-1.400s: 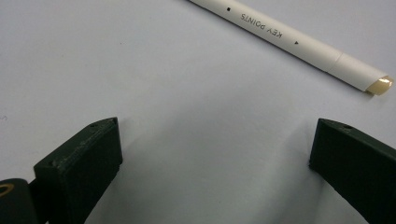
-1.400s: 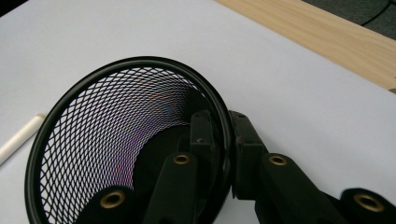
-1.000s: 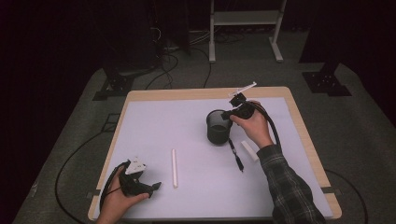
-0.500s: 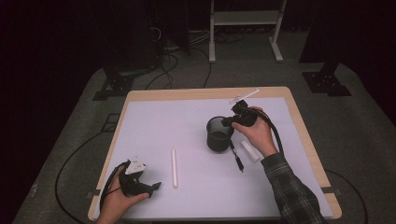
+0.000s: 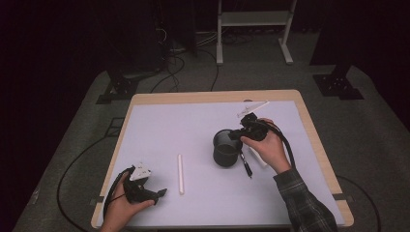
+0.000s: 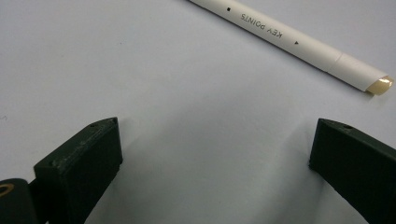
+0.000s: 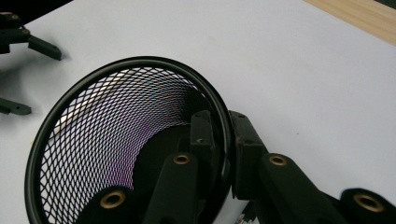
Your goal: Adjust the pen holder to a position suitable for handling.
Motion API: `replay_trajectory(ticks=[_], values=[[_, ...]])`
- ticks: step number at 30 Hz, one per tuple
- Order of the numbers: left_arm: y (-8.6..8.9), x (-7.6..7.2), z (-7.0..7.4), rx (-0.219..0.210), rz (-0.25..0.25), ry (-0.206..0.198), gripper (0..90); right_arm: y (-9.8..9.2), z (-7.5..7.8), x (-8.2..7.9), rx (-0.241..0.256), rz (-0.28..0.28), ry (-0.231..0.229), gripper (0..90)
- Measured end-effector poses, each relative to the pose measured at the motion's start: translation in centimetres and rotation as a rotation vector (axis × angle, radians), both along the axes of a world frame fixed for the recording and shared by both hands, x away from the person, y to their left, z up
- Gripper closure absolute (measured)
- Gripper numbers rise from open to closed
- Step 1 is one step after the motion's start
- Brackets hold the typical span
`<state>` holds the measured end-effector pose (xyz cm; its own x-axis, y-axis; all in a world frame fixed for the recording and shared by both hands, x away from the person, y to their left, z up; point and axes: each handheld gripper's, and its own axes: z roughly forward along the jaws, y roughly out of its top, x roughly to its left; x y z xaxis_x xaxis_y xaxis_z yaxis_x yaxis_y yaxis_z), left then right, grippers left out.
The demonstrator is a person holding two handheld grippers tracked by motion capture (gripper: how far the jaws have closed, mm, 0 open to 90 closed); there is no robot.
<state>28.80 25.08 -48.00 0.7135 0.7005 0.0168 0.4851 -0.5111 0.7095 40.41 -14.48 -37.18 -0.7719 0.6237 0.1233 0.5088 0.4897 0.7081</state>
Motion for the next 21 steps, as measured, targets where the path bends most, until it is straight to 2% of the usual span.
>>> replay_trajectory(ticks=[13,21], values=[[0.0,0.0,0.0,0.004,-0.002,0.003,1.6,0.3,-0.3,-2.1,-0.020,0.043,-0.004,80.9],[0.0,0.0,0.0,0.002,0.000,0.003,1.6,0.5,-0.8,-3.5,-0.015,0.062,0.000,80.9]])
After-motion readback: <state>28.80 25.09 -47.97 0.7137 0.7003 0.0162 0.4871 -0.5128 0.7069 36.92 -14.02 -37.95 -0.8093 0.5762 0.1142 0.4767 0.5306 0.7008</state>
